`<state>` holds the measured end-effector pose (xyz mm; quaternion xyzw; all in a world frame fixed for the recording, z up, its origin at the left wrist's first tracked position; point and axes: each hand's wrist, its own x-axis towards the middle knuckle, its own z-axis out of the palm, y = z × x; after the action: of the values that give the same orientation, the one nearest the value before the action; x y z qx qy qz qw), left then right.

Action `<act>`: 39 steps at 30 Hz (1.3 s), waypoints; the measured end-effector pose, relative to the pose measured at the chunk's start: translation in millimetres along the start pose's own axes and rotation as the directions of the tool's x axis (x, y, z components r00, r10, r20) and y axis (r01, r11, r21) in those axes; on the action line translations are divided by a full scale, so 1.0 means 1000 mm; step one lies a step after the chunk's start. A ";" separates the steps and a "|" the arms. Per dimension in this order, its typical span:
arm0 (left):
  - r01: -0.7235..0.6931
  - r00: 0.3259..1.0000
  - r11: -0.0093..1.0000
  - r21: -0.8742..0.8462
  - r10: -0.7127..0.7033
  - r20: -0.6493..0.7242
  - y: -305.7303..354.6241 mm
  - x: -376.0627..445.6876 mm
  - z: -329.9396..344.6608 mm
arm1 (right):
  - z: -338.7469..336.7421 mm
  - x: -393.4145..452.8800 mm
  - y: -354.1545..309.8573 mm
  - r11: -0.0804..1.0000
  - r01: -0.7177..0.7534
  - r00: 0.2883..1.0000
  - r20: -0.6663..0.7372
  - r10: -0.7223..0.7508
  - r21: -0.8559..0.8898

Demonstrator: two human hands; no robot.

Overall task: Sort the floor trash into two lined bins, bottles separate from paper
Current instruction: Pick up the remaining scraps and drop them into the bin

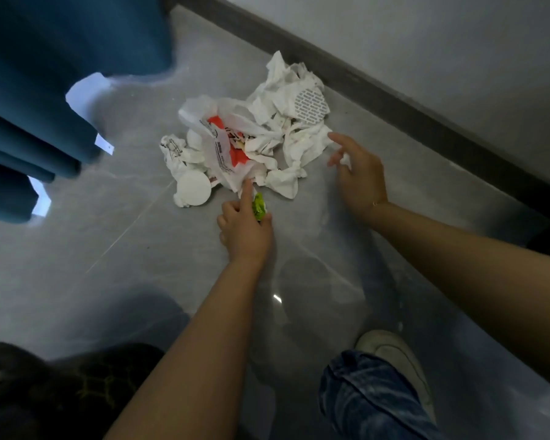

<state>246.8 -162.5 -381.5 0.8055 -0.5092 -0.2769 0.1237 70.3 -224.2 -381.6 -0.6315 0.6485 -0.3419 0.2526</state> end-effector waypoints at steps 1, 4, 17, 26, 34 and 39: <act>0.020 0.999 1.000 0.008 -0.020 0.027 0.000 0.002 0.000 | 0.004 0.007 -0.004 1.000 -0.028 0.999 0.035 0.029 -0.012; 0.064 0.997 0.998 -0.012 -0.063 0.054 0.001 0.004 0.000 | 0.017 0.030 -0.012 0.989 -0.113 0.974 0.185 0.129 -0.097; 0.106 0.994 0.994 -0.009 -0.105 0.035 0.002 -0.001 -0.002 | 0.015 0.019 0.002 0.938 -0.324 0.942 -0.048 0.331 0.120; 0.098 0.977 0.992 -0.080 -0.081 0.196 -0.004 0.008 -0.014 | 0.009 0.007 -0.026 0.811 -0.243 0.953 -0.028 0.303 0.532; 0.110 0.975 0.980 -0.167 -0.074 0.211 -0.007 0.010 -0.018 | 0.025 -0.001 -0.029 0.960 -0.163 0.979 0.157 0.128 0.227; 0.115 0.971 0.973 -0.198 -0.069 0.227 -0.010 0.010 -0.019 | 0.032 -0.005 -0.031 0.992 -0.098 0.955 0.273 0.115 -0.076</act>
<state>268.4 -168.9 -373.7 0.7754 -0.4494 -0.4214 0.1382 115.0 -222.1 -379.2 -0.6447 0.6502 -0.2160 0.3389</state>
